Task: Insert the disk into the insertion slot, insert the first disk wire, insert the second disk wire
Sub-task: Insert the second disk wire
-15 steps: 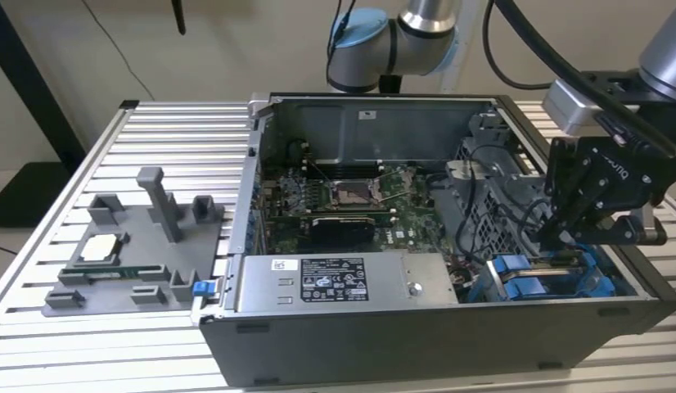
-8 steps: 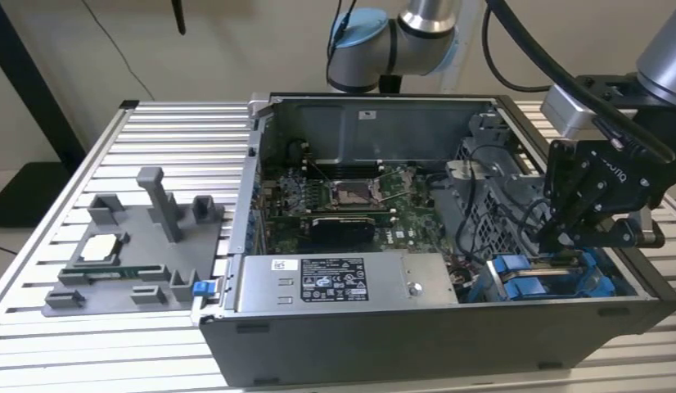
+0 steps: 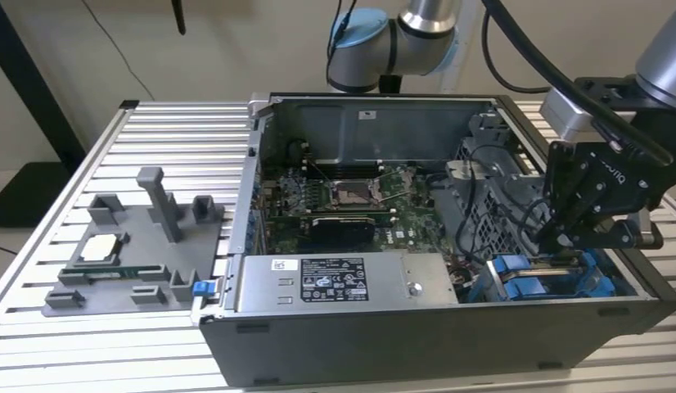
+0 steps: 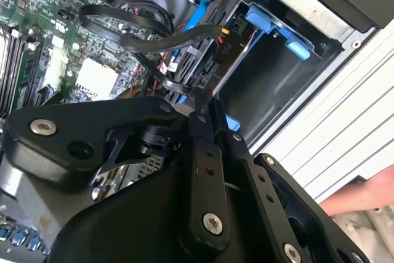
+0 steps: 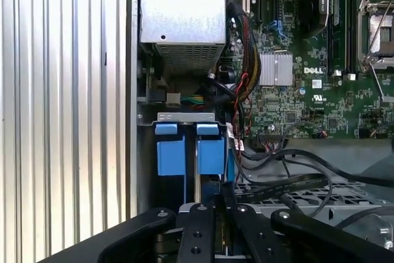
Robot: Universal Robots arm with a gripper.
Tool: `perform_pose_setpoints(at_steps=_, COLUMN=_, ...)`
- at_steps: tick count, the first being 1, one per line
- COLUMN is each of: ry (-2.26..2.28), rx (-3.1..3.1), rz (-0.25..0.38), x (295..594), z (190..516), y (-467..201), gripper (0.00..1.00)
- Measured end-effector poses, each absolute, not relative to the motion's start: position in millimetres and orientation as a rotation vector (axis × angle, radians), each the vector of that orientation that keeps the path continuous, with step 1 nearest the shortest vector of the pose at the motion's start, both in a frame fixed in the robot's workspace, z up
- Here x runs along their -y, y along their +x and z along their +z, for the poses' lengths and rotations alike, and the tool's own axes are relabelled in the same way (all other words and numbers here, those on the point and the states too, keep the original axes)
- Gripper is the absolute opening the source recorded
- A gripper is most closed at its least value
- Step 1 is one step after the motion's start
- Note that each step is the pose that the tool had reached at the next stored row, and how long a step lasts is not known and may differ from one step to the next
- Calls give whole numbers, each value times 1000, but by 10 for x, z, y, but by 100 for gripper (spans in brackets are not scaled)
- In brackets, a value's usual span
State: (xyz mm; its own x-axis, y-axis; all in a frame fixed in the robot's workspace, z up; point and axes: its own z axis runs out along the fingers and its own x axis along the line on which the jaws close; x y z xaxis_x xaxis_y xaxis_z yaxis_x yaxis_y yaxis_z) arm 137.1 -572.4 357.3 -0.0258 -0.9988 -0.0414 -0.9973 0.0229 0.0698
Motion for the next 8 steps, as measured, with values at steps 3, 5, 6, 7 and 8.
perform_pose_setpoints(at_steps=3, ry=2183, rx=2236, rz=-131, x=5730, z=3550, y=1373, gripper=0)
perform_pose_setpoints(at_steps=5, ry=2184, rx=2237, rz=-134, x=5730, z=3536, y=1382, gripper=0)
perform_pose_setpoints(at_steps=6, ry=2184, rx=2237, rz=-135, x=5730, z=3530, y=1388, gripper=0)
perform_pose_setpoints(at_steps=7, ry=2184, rx=2237, rz=-135, x=5730, z=3524, y=1403, gripper=0)
perform_pose_setpoints(at_steps=8, ry=2184, rx=2237, rz=-135, x=5730, z=3519, y=1417, gripper=0)
